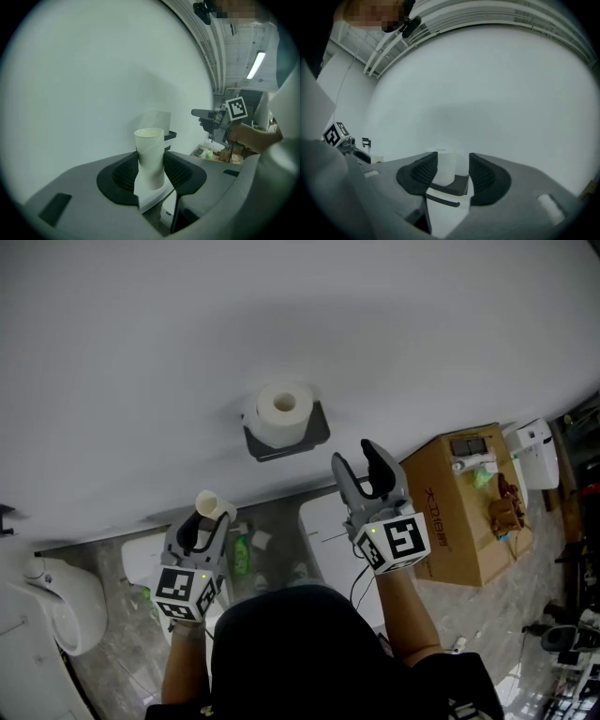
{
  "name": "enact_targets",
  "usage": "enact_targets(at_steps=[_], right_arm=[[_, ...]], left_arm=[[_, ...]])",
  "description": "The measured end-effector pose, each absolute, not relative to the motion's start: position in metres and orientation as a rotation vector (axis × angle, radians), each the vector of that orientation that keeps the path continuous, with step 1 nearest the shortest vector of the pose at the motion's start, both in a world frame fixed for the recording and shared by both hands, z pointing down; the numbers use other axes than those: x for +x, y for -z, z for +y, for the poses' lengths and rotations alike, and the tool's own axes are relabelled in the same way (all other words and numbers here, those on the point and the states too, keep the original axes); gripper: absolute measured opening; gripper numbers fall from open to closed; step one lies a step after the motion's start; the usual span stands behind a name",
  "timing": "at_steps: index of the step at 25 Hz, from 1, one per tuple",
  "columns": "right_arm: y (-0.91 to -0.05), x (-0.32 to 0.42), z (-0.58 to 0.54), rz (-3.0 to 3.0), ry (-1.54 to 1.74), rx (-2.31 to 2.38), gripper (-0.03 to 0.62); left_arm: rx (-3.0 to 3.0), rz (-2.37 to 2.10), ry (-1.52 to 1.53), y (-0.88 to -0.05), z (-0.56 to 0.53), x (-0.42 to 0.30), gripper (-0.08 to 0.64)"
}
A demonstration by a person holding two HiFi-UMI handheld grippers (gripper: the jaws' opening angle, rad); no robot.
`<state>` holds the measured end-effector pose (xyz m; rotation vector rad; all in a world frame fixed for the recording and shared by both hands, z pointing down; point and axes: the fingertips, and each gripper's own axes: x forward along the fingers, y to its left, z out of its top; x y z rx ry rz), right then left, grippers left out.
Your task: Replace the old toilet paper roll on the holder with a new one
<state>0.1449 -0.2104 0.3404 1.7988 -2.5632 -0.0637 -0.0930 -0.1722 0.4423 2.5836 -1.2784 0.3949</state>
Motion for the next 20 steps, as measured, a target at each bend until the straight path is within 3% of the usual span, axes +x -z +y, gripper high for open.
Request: enact_targets(at_steps=[4, 11, 20], right_arm=[[-0.349, 0.16, -0.187, -2.539, 0.054, 1.793, 0.129], [-0.37, 0.174, -0.146, -2.486, -0.017, 1.797, 0.049], [-0.405, 0.176, -0.106, -2.427, -0.097, 1.763, 0.029]], left_arm=[[2.654, -1.185, -0.41, -0.44, -0.175, -0.066, 0.183], [2.729, -1.063, -0.407, -0.434, -0.173, -0.036, 0.183], [2.772, -0.983, -0.408, -0.434, -0.162, -0.021, 0.183]])
